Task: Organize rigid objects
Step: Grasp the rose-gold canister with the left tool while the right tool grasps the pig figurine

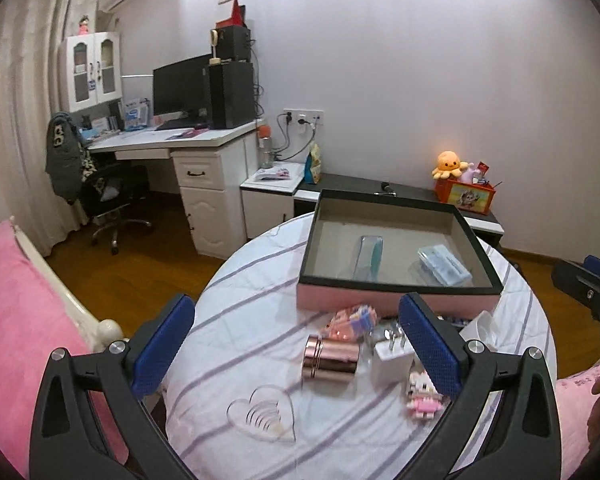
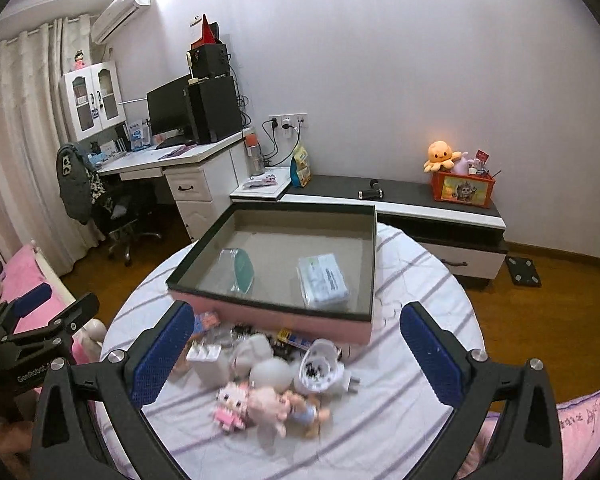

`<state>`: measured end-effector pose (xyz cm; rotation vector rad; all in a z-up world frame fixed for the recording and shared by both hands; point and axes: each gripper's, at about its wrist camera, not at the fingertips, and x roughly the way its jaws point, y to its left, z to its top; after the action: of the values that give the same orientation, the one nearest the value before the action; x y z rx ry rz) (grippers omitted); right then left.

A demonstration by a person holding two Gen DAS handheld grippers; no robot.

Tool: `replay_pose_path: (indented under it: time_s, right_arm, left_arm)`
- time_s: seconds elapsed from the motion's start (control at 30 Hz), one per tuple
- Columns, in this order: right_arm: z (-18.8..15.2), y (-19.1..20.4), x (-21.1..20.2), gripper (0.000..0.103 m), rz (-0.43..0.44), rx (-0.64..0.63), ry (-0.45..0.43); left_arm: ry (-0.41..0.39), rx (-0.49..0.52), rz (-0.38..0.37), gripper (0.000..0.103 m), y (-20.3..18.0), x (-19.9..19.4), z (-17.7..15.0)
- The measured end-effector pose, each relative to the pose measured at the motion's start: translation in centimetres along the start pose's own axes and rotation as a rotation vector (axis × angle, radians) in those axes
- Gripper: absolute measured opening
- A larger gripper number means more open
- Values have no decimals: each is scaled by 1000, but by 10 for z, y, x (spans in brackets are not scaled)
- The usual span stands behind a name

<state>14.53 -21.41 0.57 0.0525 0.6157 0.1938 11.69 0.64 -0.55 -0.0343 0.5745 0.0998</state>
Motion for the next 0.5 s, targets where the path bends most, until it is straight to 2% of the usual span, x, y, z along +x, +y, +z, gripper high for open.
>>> replay_pose_path:
  time_s: [0.2, 0.33, 0.5]
  right_arm:
    - [-23, 15, -19, 103, -51, -18, -20]
    - [-38, 29, -28, 103, -106, 6, -21]
    - [-44, 39, -35, 103, -188, 23, -2]
  left_arm:
    - [-27, 25, -18, 103, 5, -16, -8]
    - [-52, 56, -68, 103, 11, -19, -11]
    - [-31, 65, -121, 103, 23, -10, -13]
